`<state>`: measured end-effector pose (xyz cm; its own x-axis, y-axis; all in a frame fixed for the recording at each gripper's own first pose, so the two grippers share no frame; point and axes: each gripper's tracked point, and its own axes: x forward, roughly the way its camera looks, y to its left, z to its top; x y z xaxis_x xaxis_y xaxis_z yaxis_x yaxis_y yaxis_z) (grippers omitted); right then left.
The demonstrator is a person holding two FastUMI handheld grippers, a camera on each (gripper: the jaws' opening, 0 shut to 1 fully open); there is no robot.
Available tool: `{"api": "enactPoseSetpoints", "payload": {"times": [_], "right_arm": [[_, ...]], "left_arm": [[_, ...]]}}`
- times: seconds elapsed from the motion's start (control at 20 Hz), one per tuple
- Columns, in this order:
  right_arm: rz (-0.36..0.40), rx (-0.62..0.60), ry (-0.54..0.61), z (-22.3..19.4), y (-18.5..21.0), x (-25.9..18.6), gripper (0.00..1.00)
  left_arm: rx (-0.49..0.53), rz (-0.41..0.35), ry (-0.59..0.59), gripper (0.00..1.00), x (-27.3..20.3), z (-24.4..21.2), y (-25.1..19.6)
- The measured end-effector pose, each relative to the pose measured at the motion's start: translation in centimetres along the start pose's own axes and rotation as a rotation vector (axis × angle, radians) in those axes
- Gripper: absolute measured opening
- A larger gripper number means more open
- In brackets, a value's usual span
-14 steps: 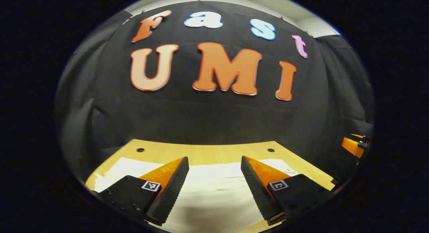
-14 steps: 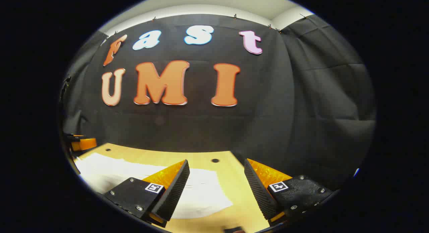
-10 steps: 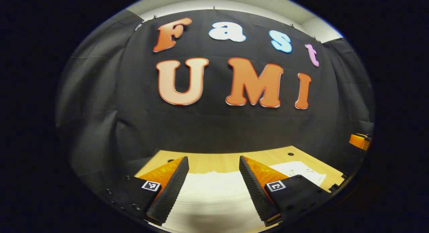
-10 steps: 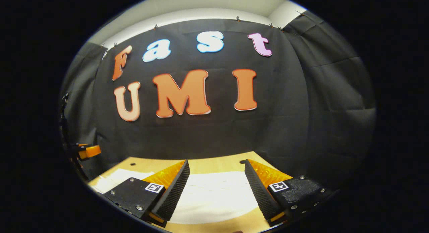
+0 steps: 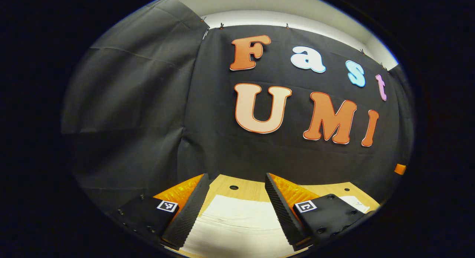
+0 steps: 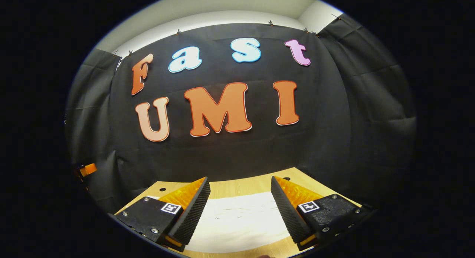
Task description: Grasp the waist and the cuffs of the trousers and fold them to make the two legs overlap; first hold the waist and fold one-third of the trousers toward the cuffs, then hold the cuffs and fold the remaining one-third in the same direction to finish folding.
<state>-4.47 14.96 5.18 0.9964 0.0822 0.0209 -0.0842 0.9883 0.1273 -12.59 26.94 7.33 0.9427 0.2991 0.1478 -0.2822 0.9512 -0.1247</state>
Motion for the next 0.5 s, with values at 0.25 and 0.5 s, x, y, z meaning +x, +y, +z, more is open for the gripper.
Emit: {"api": "enactPoseSetpoints", "payload": {"times": [0.25, 0.5], "right_arm": [[-0.045, 0.041, 0.029, -0.2, -2.3, -0.3, 1.00], [-0.127, 0.137, 0.105, -2.6, -7.0, 0.3, 0.97]], "left_arm": [[-0.028, -0.040, 0.018, 0.99, 0.2, -0.7, -0.3], [-0.040, -0.066, 0.076, 0.99, 1.4, -2.6, -2.1]]}}
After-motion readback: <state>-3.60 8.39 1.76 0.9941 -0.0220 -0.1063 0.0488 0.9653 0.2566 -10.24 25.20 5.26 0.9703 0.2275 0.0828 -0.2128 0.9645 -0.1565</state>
